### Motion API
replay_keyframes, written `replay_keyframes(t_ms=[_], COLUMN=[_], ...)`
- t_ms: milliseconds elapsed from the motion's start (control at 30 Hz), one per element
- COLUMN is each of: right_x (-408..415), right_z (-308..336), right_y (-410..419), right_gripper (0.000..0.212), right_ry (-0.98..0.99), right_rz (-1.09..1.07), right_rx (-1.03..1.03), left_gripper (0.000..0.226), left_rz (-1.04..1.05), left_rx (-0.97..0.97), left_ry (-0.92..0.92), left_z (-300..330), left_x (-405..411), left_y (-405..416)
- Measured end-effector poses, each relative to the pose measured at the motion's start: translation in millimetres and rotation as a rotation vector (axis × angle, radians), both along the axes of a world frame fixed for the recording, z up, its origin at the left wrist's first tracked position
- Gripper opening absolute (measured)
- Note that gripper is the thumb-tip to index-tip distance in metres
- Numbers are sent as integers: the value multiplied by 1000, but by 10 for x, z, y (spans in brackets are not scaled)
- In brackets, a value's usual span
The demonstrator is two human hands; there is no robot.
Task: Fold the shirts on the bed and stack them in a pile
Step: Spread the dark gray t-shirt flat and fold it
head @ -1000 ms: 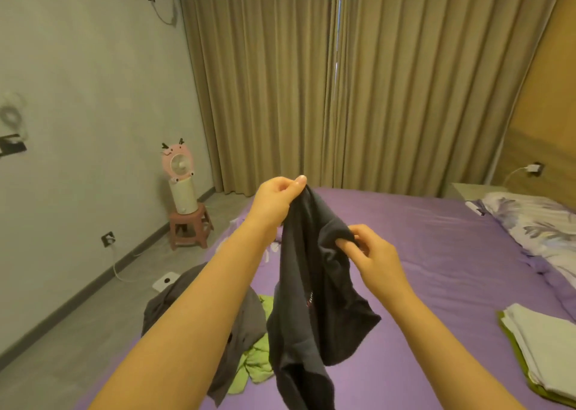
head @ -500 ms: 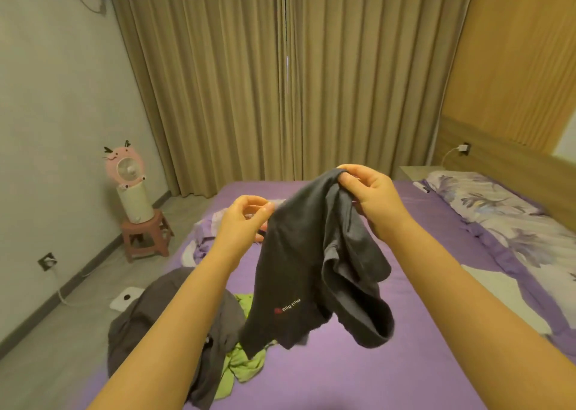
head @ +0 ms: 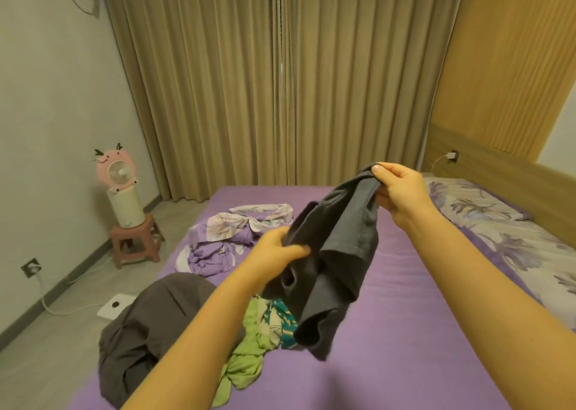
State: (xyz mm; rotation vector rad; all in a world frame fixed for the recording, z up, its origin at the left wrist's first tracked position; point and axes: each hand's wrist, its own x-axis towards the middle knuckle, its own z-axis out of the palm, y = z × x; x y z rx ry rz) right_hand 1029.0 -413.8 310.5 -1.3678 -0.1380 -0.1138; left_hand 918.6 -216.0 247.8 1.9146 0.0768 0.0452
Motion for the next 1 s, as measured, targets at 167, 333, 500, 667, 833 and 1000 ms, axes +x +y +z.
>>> replay_keyframes(t_ms=[167,333,500,667,833,1000], right_x=[-22,-231,-639,-859,-844,-790], right_z=[-163,-341,-352,-540,-693,-665], right_y=[-249,-267,-56,114,116,-24], right_gripper=[28,33,40,54,46,18], right_ry=[119,137,-48,-138,-225,-189], right_rz=[-21,81,313,358,100,-3], right_rx=[23,-218,-348,-338,-405,-356], left_gripper=[47,56,13,67,62,54], left_rz=[-14,0,109,176,101,-39], left_rx=[-370,-439,-620,-754,-880,-540], left_ry=[-34,-28,70,76,89,-36], left_z=[427,617,655,600,578,454], left_x=[120,278,338,320,264,194], left_y=[188,26,-241,-482,-570,-577])
